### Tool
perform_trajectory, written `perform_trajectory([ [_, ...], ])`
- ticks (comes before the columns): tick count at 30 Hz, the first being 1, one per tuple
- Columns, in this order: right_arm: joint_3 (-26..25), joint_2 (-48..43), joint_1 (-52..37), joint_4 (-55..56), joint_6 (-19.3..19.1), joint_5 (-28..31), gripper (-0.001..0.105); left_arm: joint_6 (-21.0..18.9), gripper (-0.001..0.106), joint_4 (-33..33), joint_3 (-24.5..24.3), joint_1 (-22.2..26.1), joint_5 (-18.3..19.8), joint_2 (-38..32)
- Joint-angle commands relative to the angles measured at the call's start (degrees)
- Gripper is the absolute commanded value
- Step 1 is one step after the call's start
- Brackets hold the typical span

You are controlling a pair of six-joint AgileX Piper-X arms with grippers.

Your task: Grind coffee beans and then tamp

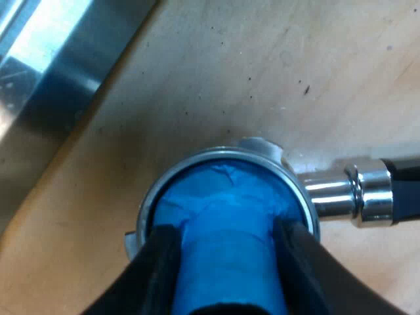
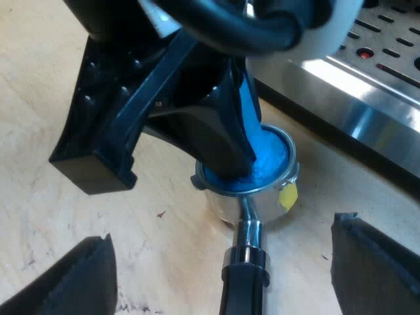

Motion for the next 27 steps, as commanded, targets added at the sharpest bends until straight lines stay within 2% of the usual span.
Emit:
perform_trajectory([
  [1,-0.1,-0.5,-0.1,-0.9,-0.6,-0.5,0.069,0.9,0.0,5.1,2.4,0.6,-3.5,0.6],
  [5,-0.1,-0.5,-0.1,-0.9,-0.6,-0.5,0.069,0.9,0.0,3.8,2.4,0.6,-3.4,-1.3],
  [9,-0.1,-0.5,-0.1,-0.9,-0.6,-0.5,0.069,0.8,0.0,3.5,2.2,0.6,-1.3,-3.2],
  [27,-0.1,-0.5,-0.1,-2.6,-0.6,-1.9,0.069,0.8,0.0,1.1,2.0,0.6,-0.7,-12.3],
])
